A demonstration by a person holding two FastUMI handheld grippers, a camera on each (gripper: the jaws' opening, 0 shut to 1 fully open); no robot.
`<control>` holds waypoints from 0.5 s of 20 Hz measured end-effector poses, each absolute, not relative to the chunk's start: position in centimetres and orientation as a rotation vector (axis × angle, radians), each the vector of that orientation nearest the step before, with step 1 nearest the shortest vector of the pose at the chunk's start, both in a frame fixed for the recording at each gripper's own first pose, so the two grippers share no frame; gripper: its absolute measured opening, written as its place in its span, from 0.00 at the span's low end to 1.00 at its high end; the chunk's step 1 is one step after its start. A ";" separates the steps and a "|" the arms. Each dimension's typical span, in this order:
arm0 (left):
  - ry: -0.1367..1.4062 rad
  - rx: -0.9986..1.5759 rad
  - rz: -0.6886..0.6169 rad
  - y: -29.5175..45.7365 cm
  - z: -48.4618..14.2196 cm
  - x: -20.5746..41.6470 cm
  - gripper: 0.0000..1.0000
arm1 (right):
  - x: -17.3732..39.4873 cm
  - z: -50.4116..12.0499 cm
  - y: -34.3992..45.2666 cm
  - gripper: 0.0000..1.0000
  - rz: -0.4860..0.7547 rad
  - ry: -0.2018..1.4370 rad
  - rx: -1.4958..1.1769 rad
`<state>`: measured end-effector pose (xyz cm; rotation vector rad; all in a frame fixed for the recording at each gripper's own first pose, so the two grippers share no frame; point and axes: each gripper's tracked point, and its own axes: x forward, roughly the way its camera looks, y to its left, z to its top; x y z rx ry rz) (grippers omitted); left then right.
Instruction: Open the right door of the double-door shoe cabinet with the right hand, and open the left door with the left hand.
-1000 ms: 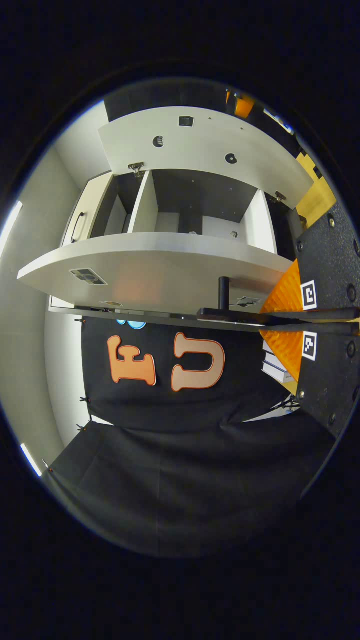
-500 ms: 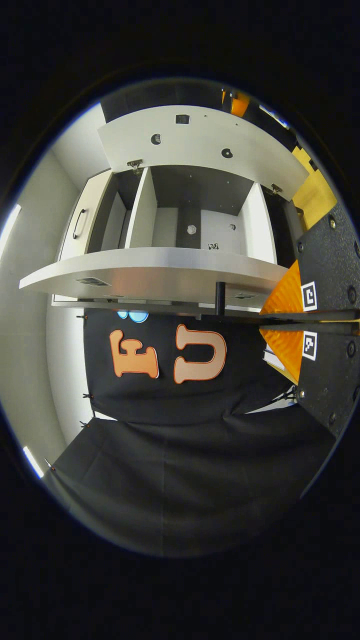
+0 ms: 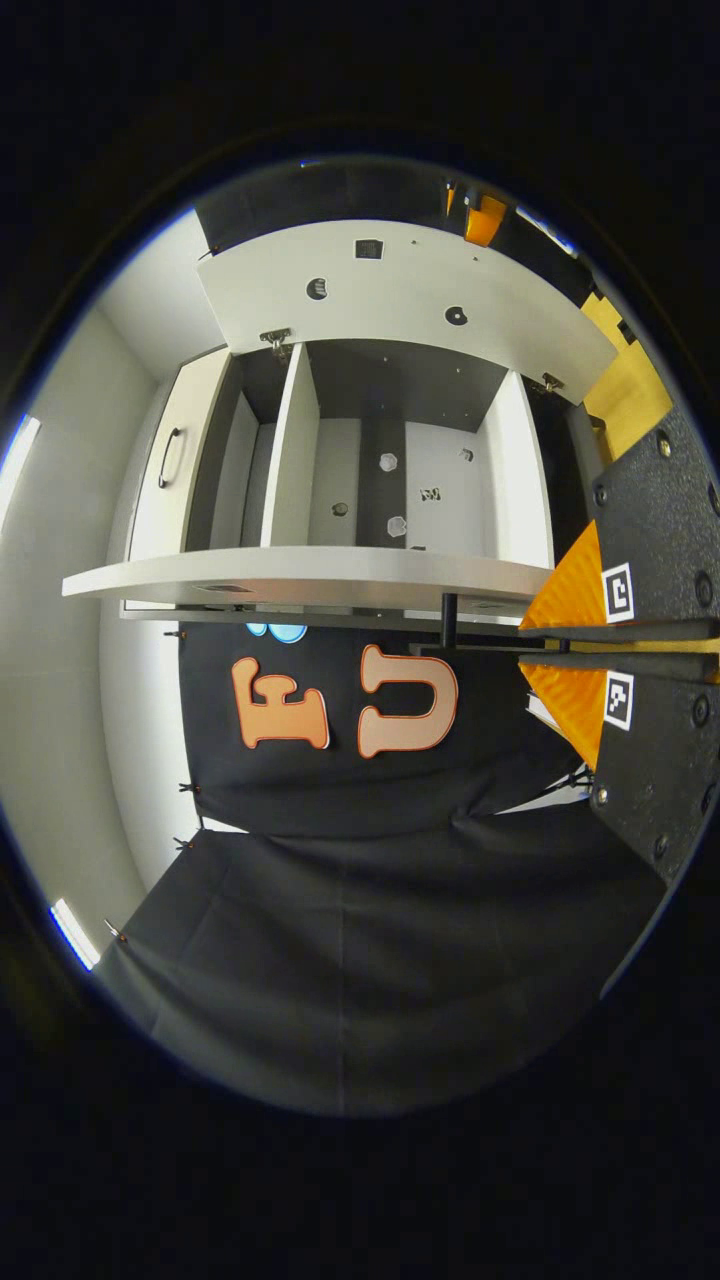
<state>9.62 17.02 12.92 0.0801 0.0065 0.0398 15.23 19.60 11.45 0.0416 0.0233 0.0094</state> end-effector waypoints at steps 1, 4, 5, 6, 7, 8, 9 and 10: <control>0.004 0.082 0.040 16.7 13.2 9.0 0.05 | 15.2 11.5 19.5 1.00 0.010 0.022 0.043; 0.004 0.078 0.039 15.4 13.6 7.3 0.16 | 14.8 11.8 19.3 1.00 0.012 0.018 0.042; -0.001 0.067 0.039 14.9 13.9 6.8 0.19 | 14.7 11.9 19.2 0.92 0.012 0.016 0.040; -0.008 0.055 0.027 14.2 14.1 6.3 0.22 | 14.6 12.0 19.2 1.00 0.011 0.012 0.040; -0.011 0.046 0.013 13.4 14.2 6.0 0.24 | 14.4 12.2 19.1 0.92 0.010 0.008 0.041; -0.016 0.042 0.001 12.8 14.3 5.7 0.29 | 14.3 12.3 18.9 0.92 0.010 0.005 0.042; -0.021 0.040 -0.006 12.3 14.5 5.4 0.48 | 14.2 12.3 18.8 0.92 0.010 0.003 0.042; -0.026 0.039 -0.009 11.9 14.6 5.4 0.46 | 14.0 12.4 18.6 0.92 0.009 0.001 0.042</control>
